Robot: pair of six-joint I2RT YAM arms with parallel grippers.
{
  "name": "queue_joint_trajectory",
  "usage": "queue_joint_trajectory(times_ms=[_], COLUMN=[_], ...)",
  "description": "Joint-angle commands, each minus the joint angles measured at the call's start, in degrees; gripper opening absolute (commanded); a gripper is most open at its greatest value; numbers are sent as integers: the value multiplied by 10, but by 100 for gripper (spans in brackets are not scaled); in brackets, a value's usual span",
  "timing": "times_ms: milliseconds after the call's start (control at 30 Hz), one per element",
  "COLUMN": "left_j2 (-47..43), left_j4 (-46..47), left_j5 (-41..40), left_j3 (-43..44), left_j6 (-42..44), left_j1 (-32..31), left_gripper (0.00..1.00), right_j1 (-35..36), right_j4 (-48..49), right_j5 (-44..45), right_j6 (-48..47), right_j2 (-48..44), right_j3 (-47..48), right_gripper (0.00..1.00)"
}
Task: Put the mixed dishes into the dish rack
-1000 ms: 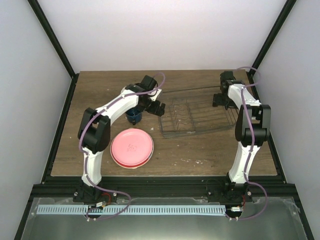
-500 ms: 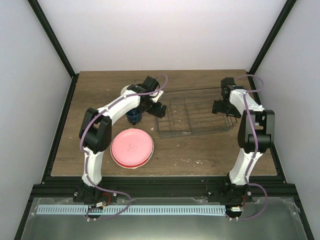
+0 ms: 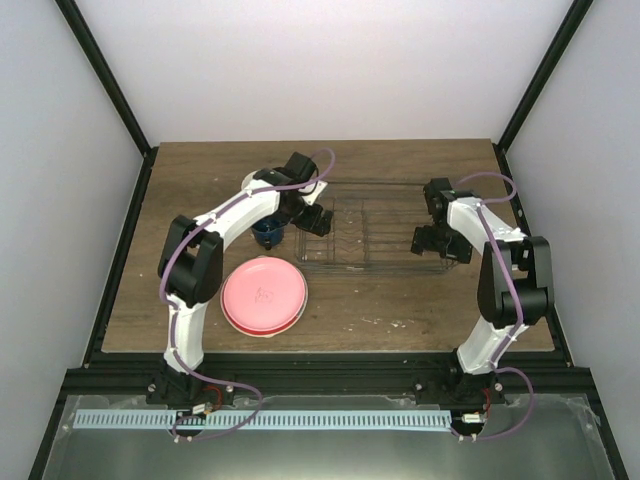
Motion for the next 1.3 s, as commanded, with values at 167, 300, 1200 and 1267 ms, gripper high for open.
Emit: queue_joint_trajectory(times_ms=[167,300,1200,1267], left_j2=[-3,-4,-49,-53], left_j4=[-22,-40,-108,-111], left_j5=[22,30,10,10], left_j3=[19,28,4,5], left_j6=[11,12,7,3], left_j1=[-18,-24,-39,-40], left_gripper=[100,100,100,100], right_j1=[21,21,20,20], right_j4=[-50,-71,-118,-117], right_j5=[-4,24,60,61], right_j6=[48,46,32,30], right_j2=[-43,-40,-58,-54], right_j3=[-36,-20,9,20], right_gripper=[100,100,100,100])
